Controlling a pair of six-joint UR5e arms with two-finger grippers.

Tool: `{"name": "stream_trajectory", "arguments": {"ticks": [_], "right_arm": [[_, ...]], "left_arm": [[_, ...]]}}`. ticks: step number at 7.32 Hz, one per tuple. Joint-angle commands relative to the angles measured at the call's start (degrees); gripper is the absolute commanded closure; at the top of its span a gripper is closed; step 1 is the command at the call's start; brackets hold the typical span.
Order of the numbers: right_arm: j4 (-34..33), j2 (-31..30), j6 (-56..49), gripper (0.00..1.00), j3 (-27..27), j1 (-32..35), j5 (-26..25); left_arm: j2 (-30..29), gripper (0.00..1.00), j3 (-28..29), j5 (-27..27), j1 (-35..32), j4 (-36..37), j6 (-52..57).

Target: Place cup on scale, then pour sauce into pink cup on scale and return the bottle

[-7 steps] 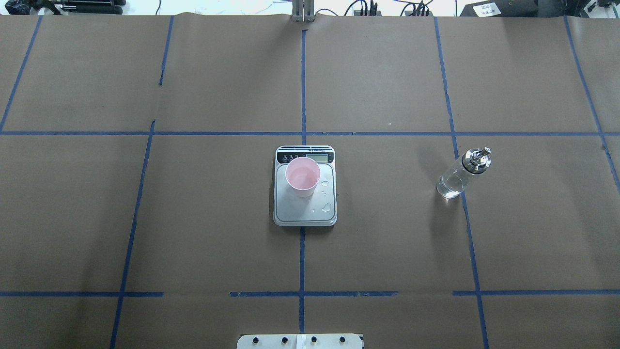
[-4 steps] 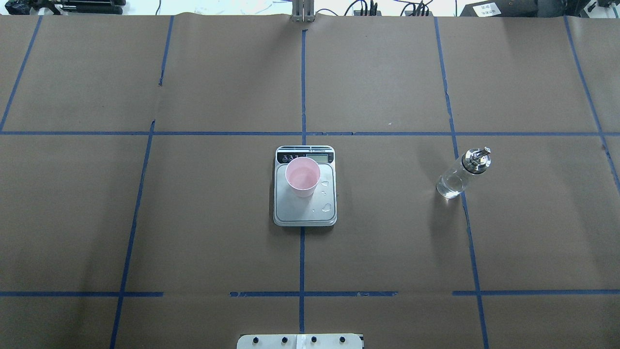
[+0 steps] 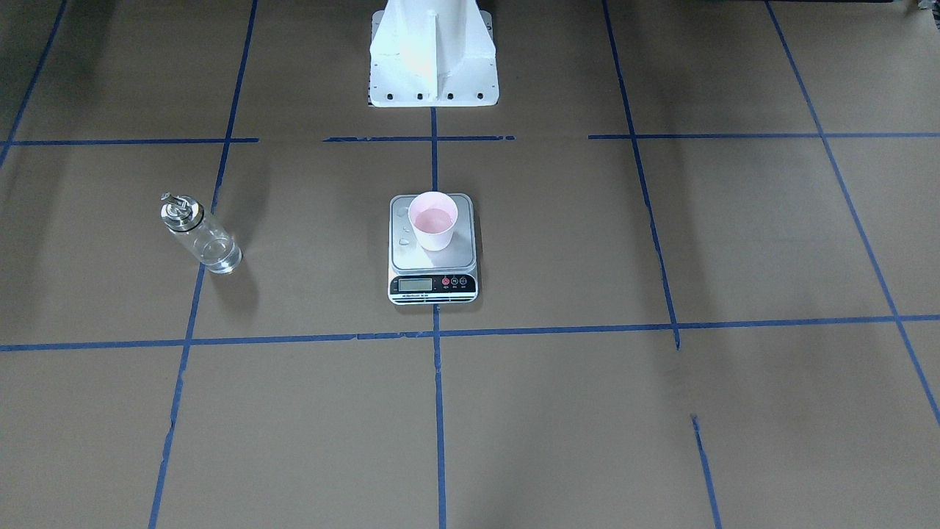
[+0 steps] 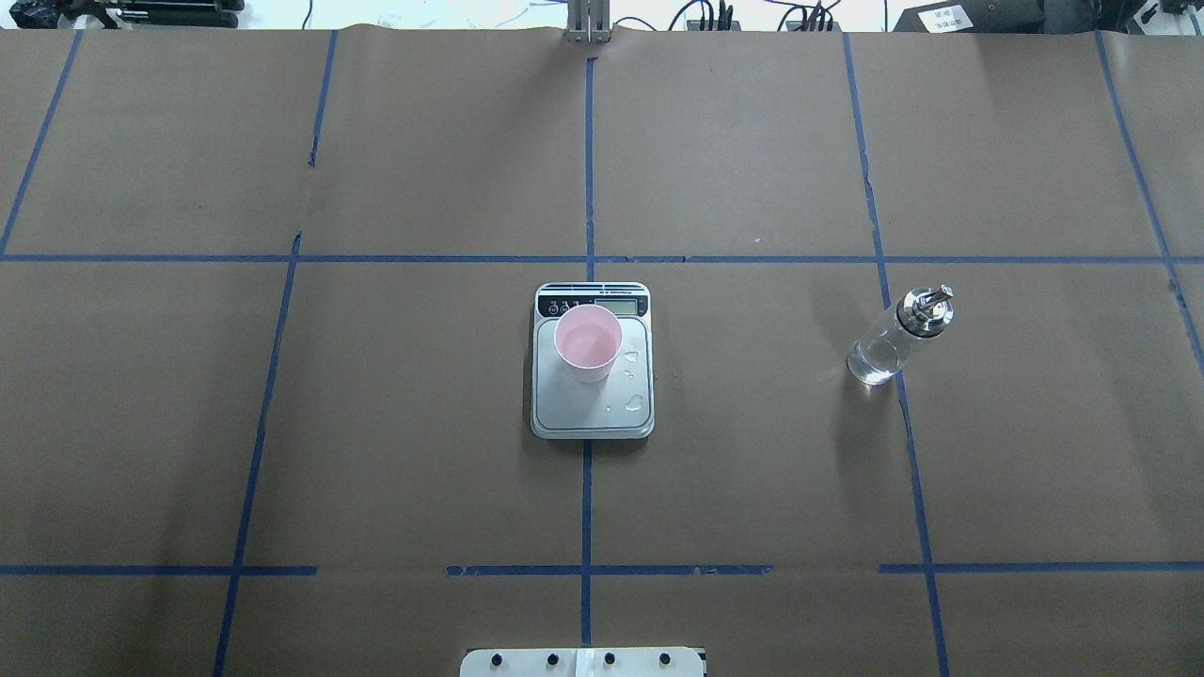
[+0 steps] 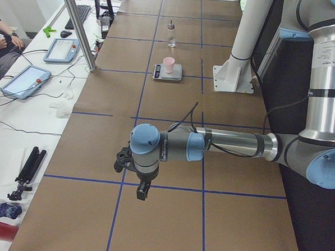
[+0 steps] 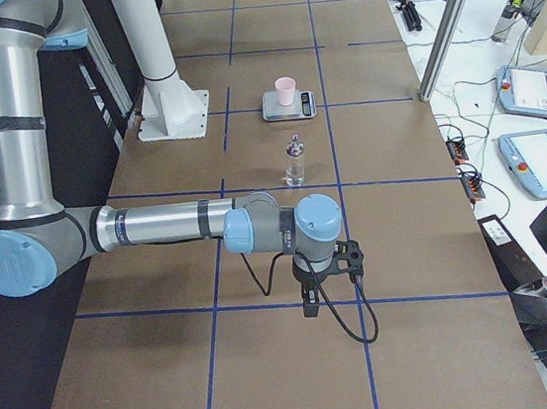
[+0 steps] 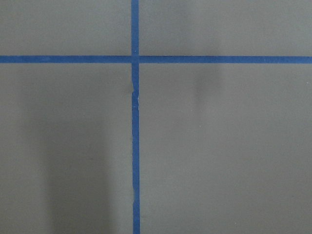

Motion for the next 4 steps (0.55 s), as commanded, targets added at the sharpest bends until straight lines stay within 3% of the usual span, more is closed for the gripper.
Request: {"name": "stream_trajectory", "arguments": {"ticks": [1, 4], "right_arm": [[0.0, 0.0, 0.0, 0.00, 0.0, -0.1, 0.0], [0.0, 0.1, 0.1, 0.00, 0.0, -0.7, -0.1]], "left_arm": [[0.0, 0.00, -0.1, 0.0, 0.0, 0.0, 0.0], [0.1, 0.00, 0.0, 0.0, 0.0, 0.0, 0.0]]}}
